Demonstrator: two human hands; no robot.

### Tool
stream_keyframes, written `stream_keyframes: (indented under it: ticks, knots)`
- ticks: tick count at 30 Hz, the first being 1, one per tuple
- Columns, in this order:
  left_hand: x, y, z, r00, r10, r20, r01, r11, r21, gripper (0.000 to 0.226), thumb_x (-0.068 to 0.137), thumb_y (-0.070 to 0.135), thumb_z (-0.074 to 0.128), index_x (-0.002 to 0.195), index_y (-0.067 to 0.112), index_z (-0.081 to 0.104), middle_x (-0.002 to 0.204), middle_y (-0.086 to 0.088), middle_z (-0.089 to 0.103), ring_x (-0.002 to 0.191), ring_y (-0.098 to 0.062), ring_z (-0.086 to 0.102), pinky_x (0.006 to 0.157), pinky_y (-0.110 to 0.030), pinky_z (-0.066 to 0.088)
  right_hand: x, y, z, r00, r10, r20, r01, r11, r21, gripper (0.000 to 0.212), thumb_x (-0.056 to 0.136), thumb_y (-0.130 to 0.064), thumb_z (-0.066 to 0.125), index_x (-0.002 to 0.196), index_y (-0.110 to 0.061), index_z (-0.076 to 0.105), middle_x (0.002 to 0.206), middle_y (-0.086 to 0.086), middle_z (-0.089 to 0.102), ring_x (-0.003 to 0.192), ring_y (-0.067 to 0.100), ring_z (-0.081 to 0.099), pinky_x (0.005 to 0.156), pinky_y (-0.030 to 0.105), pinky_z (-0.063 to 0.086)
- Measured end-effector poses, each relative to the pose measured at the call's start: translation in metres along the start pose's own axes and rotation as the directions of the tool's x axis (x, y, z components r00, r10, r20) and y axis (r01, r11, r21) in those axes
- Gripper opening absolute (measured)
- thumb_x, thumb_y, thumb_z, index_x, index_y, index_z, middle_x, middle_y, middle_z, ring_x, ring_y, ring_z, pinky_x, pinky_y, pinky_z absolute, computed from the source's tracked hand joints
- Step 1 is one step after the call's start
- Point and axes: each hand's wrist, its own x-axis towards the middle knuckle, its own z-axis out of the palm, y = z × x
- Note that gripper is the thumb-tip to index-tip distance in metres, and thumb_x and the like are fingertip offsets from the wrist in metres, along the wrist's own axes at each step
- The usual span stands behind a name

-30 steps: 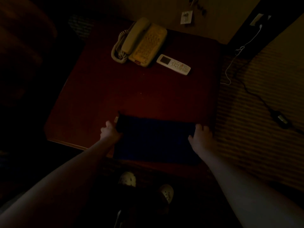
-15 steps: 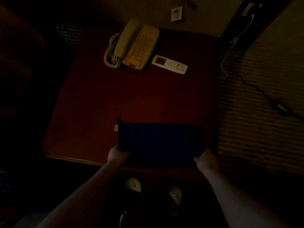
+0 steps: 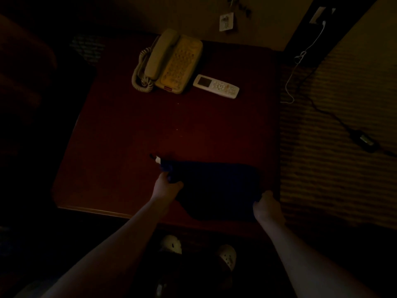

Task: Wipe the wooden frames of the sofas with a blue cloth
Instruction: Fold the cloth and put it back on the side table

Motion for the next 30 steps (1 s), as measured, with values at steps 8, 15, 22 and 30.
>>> stream_keyframes:
  ticks: [8, 15, 22, 30]
  knots:
    - [0.003, 0.008, 0.034, 0.994, 0.077, -0.078, -0.068, 0.992, 0.111, 0.019, 0.100, 0.013, 0.040, 0.082, 0.018, 0.045, 0.069, -0.002, 0.042, 0.053, -0.012, 0.035, 0.049, -0.023, 0.029, 0.014, -0.016, 0.015, 0.842, -0.536, 0.051, 0.537, 0.828, -0.159, 0.048, 0.097, -0.027, 0.047, 0.144, -0.026, 0.034, 0.127, 0.005, 0.040, 0.106, 0.019, 0.049, 0.078, 0.033, 0.052]
    - [-0.013, 0.027, 0.068, 0.972, 0.215, -0.097, -0.212, 0.977, 0.041, 0.014, 0.101, 0.015, 0.039, 0.102, 0.019, 0.053, 0.069, -0.002, 0.049, 0.054, -0.012, 0.042, 0.050, -0.026, 0.033, 0.039, -0.021, -0.033, 0.991, -0.032, 0.130, -0.079, 0.645, 0.761, 0.039, 0.101, -0.031, 0.039, 0.137, -0.016, 0.045, 0.125, 0.008, 0.054, 0.094, 0.019, 0.054, 0.084, 0.033, 0.048]
    - [-0.034, 0.045, 0.140, 0.916, 0.150, 0.372, -0.229, 0.957, 0.179, 0.041, 0.098, 0.035, 0.047, 0.134, 0.015, 0.047, 0.079, -0.001, 0.059, 0.059, -0.007, 0.053, 0.046, -0.016, 0.042, 0.060, 0.010, -0.039, 0.973, 0.071, 0.218, -0.229, 0.300, 0.926, 0.040, 0.098, -0.039, 0.042, 0.129, -0.015, 0.052, 0.120, 0.005, 0.061, 0.100, 0.020, 0.058, 0.079, 0.032, 0.044]
    - [-0.009, 0.001, 0.104, 0.996, 0.064, 0.063, -0.089, 0.823, 0.561, 0.008, 0.098, 0.020, 0.045, 0.098, 0.013, 0.049, 0.075, 0.002, 0.049, 0.052, -0.007, 0.043, 0.040, -0.017, 0.032, 0.037, 0.029, -0.010, 0.996, 0.088, 0.030, -0.089, 0.800, 0.594, 0.041, 0.096, -0.038, 0.049, 0.127, -0.010, 0.051, 0.124, 0.008, 0.055, 0.112, 0.028, 0.053, 0.087, 0.033, 0.044]
